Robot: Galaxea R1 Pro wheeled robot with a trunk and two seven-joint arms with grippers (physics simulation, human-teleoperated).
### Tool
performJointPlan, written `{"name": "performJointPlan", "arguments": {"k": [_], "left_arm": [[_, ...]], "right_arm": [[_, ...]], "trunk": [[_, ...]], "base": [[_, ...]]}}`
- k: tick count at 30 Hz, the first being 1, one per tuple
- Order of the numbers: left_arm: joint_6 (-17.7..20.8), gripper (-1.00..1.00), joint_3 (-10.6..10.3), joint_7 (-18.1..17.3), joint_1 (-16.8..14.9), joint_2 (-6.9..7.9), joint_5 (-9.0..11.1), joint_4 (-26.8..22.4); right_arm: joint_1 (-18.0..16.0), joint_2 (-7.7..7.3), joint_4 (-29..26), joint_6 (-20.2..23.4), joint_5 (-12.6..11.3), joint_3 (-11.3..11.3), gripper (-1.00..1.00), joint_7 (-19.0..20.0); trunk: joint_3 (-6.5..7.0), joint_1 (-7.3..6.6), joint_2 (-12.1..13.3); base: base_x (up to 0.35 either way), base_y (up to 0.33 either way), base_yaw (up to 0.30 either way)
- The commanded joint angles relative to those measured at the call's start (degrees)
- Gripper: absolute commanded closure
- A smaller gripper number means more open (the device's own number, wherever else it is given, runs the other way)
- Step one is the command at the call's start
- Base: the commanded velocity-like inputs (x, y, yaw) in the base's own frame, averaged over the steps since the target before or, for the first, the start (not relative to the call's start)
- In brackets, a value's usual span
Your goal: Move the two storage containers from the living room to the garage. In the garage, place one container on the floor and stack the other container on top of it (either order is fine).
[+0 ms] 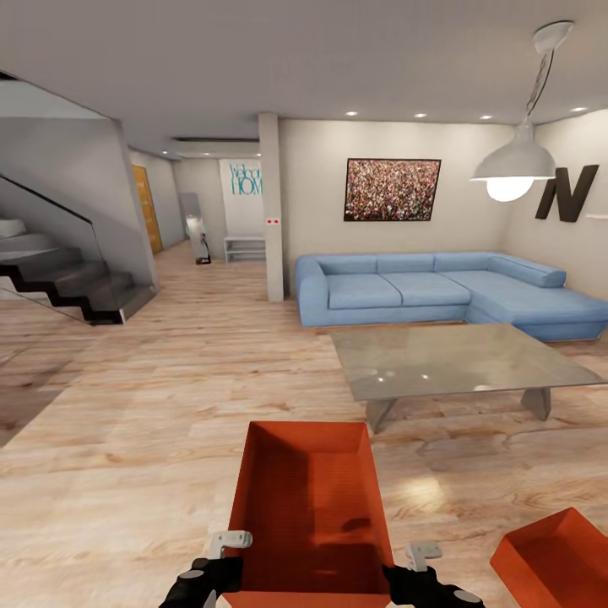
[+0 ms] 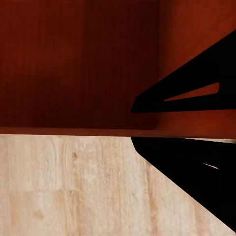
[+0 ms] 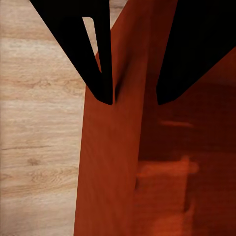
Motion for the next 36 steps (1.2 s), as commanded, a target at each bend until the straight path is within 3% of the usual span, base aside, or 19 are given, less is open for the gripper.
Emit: {"name": "performJointPlan", "arguments": {"k": [1, 4, 17, 36], "left_arm": [[0.33, 1.00, -0.26, 0.62, -0.04, 0.07, 0.20, -0.05], [0.27, 1.00, -0.26, 0.62, -0.04, 0.10, 0.21, -0.11], [-0.18, 1.00, -0.14, 0.61, -0.04, 0.52, 0.21, -0.12], [-0.12, 1.00, -0.06, 0.70, -0.04, 0.68, 0.12, -0.15]], "right_arm": [[-0.04, -0.02, -0.07, 0.01, -0.23, 0.02, 1.00, 0.31], [-0.04, -0.02, -0.07, 0.01, -0.23, 0.02, 1.00, 0.31], [-0.04, -0.02, -0.07, 0.01, -0.22, 0.02, 1.00, 0.31], [-0.04, -0.02, -0.07, 0.00, -0.22, 0.02, 1.00, 0.31]], "trunk": [[0.11, -0.22, 0.36], [0.65, -0.88, 1.56], [0.65, -0.88, 1.56], [0.65, -0.88, 1.56]], "base": [[0.000, 0.000, 0.000], [0.000, 0.000, 0.000], [0.009, 0.007, 0.000], [0.242, 0.173, 0.000]]}}
